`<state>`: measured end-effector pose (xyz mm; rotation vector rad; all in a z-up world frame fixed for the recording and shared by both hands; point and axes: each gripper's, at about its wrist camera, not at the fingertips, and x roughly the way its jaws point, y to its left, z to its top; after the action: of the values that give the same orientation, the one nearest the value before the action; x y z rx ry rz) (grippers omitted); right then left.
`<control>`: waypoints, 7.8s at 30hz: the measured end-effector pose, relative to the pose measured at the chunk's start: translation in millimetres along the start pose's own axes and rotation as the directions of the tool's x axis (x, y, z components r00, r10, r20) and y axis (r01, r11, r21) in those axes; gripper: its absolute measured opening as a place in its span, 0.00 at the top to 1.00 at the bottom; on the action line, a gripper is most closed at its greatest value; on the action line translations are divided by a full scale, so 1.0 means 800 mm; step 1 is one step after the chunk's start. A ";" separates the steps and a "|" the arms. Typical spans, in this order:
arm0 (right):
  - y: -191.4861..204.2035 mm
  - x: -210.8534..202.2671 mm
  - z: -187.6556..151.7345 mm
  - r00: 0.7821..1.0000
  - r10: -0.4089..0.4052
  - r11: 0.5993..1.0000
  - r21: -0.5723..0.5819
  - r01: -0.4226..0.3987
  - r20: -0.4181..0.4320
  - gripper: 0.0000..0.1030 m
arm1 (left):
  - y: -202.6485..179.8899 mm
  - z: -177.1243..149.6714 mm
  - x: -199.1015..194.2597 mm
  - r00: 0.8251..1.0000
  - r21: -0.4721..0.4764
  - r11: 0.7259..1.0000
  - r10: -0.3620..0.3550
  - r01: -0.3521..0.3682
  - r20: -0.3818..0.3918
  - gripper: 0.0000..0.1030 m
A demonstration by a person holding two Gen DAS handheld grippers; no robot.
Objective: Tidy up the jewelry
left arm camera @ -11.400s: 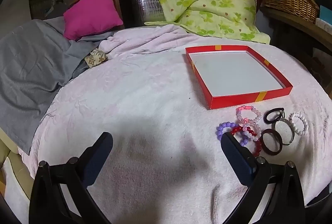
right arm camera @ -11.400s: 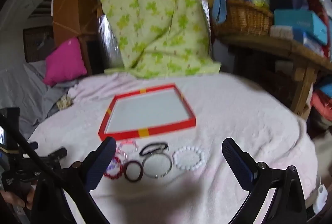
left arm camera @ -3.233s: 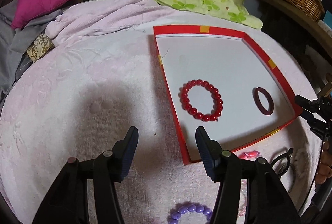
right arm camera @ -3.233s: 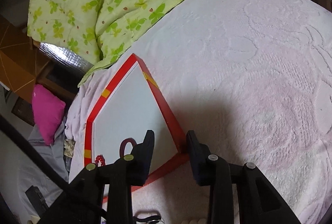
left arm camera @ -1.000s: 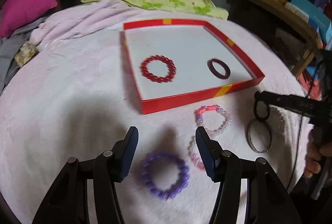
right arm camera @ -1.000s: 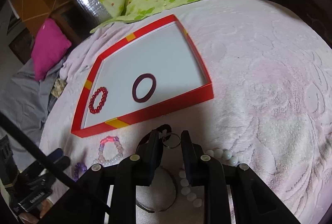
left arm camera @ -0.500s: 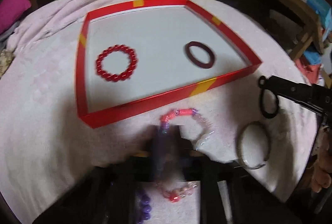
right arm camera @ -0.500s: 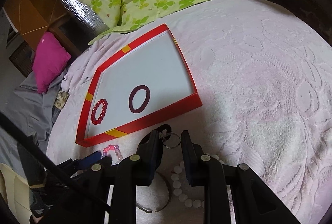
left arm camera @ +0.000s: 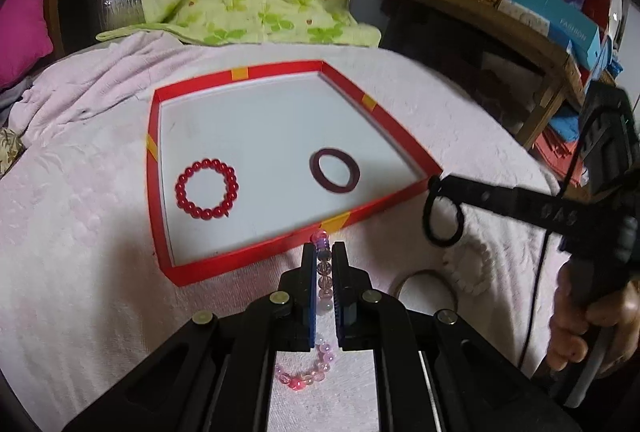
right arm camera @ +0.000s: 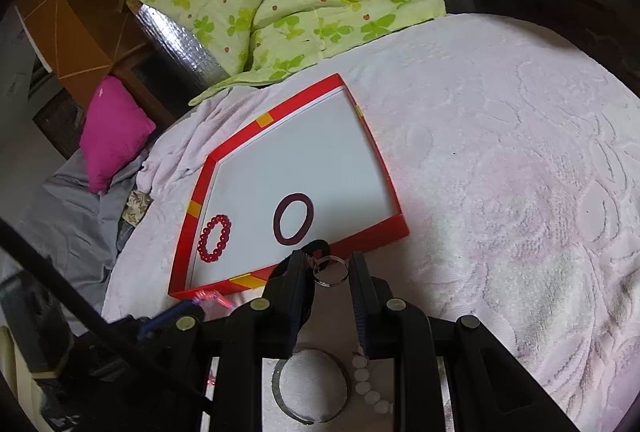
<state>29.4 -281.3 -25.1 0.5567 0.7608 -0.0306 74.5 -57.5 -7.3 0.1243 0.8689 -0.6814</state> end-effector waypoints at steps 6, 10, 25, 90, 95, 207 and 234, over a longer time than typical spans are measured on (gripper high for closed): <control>0.011 0.001 0.000 1.000 0.001 1.000 -0.031 -0.001 0.015 0.77 | 0.004 0.012 -0.019 0.998 -0.008 1.000 -0.010 0.010 0.065 0.93; 0.019 0.001 0.006 0.999 0.011 0.999 -0.050 -0.009 0.042 0.77 | 0.009 0.022 -0.026 0.995 -0.027 0.999 -0.015 0.018 0.097 0.93; 0.016 0.070 0.082 0.998 0.050 0.999 0.024 -0.049 -0.025 0.77 | 0.053 0.118 0.013 0.993 -0.080 0.997 0.000 0.010 0.118 0.93; -0.047 -0.053 -0.058 0.984 -0.031 0.998 -0.053 0.022 -0.174 0.59 | 0.072 -0.075 -0.058 0.931 -0.021 0.932 0.362 -0.363 -0.045 0.22; -0.068 -0.054 -0.051 0.981 -0.079 0.997 -0.022 0.076 -0.175 0.59 | 0.079 -0.082 -0.040 0.921 -0.013 0.928 0.369 -0.373 -0.124 0.22; 0.063 0.020 -0.114 0.957 -0.238 0.874 -0.467 0.135 -0.168 0.38 | 0.093 -0.085 -0.011 0.979 -0.073 0.986 0.138 -0.150 -0.152 0.43; 0.064 0.020 -0.115 0.957 -0.239 0.872 -0.471 0.136 -0.167 0.38 | 0.070 -0.083 -0.011 0.981 -0.053 0.987 0.145 -0.153 -0.131 0.91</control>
<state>-6.5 -190.0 -65.8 0.0318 1.0016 0.0300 59.9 15.1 -53.2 0.1760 0.9913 -0.5090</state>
